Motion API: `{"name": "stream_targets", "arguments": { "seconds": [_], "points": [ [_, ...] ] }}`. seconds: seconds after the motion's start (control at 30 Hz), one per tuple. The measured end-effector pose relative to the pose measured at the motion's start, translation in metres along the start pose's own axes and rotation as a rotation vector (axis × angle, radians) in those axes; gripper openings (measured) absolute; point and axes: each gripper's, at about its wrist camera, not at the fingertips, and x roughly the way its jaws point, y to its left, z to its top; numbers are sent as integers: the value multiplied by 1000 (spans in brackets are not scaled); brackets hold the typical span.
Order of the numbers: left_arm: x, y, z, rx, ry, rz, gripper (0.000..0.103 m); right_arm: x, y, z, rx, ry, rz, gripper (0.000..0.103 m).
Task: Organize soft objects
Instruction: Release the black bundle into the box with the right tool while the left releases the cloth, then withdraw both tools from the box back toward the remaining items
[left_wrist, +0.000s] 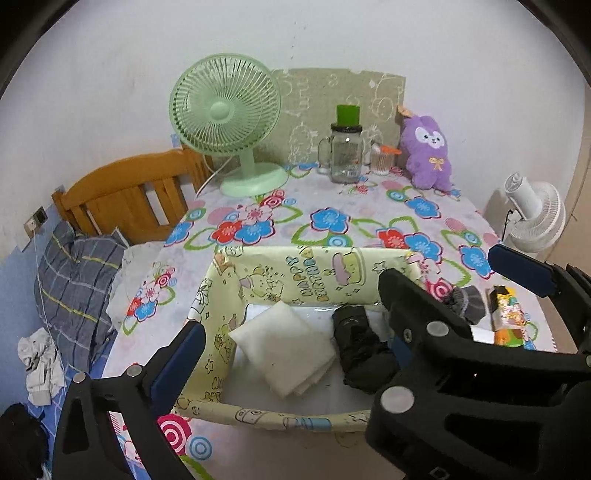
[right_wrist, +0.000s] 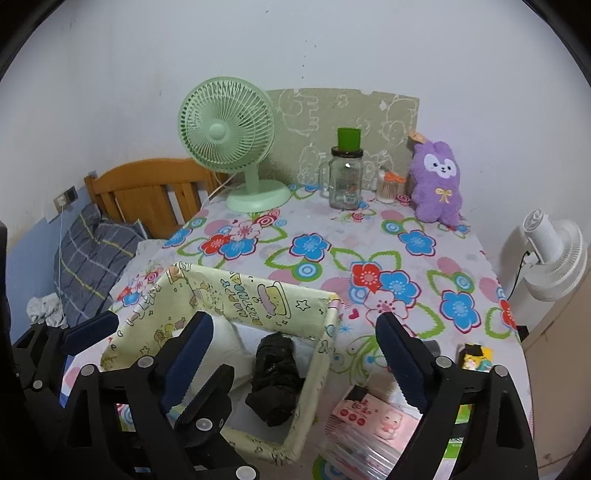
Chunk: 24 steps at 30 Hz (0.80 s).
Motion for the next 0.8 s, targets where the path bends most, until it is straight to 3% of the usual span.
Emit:
{"name": "stream_targets", "arguments": {
  "seconds": [0.57, 0.8],
  "points": [
    [-42, -33, -2, 13, -78, -6, 103, -56, -27, -6, 11, -89, -51, 101],
    [-51, -48, -4, 21, -80, -45, 103, -74, -40, -10, 3, -116, -87, 103]
  ]
}}
